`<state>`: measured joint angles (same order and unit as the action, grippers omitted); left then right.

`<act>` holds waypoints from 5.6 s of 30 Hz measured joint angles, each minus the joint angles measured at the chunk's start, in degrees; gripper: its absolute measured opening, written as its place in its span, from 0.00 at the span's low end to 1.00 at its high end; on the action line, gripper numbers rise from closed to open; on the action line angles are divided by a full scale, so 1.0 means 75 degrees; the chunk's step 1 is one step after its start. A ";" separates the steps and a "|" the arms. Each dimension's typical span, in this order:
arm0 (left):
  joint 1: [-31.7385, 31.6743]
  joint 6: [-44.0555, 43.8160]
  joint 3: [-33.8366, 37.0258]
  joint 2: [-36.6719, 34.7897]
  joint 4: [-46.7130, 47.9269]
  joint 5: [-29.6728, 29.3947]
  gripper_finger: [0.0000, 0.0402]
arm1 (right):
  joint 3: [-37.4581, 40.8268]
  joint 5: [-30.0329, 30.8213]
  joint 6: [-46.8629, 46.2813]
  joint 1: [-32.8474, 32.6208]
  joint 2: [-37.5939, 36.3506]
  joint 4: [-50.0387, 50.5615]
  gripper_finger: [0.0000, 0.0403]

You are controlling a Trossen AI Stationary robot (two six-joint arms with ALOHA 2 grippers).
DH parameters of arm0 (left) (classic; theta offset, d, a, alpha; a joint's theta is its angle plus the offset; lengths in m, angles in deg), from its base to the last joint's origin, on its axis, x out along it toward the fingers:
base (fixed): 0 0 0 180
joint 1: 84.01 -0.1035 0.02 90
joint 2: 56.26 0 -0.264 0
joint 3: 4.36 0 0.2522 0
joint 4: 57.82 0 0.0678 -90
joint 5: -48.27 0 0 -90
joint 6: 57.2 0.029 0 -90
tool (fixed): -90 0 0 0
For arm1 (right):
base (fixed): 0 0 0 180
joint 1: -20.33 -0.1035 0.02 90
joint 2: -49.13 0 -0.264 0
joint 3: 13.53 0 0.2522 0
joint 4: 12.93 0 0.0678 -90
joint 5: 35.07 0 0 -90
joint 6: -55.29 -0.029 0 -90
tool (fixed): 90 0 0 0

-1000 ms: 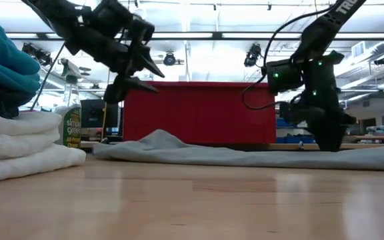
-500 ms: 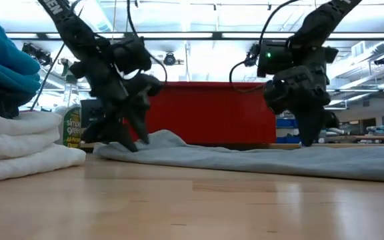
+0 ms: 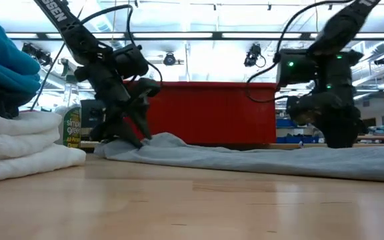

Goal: Fold laundry
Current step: Fold the grey shirt on the table

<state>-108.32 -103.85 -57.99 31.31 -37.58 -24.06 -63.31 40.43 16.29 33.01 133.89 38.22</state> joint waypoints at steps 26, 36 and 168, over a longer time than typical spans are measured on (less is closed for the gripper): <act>0.0074 0.0308 -0.0006 -0.2076 -0.0198 0.0426 0.36 | -0.0049 -0.0842 -0.2787 -0.2931 -0.0491 -0.3909 0.02; 0.1073 -0.0111 0.0006 -0.2352 0.1956 0.0168 0.36 | -0.0059 0.0271 -0.2522 -0.2361 -0.0486 -0.3350 0.02; 0.2436 -0.0784 -0.4449 0.1289 0.2078 -0.1831 0.02 | -0.0482 -0.0333 -0.0302 0.0347 -0.2394 -0.0972 0.00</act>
<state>-90.05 -109.73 -91.36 40.98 -21.99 -37.79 -66.93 37.93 14.03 35.62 115.93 30.93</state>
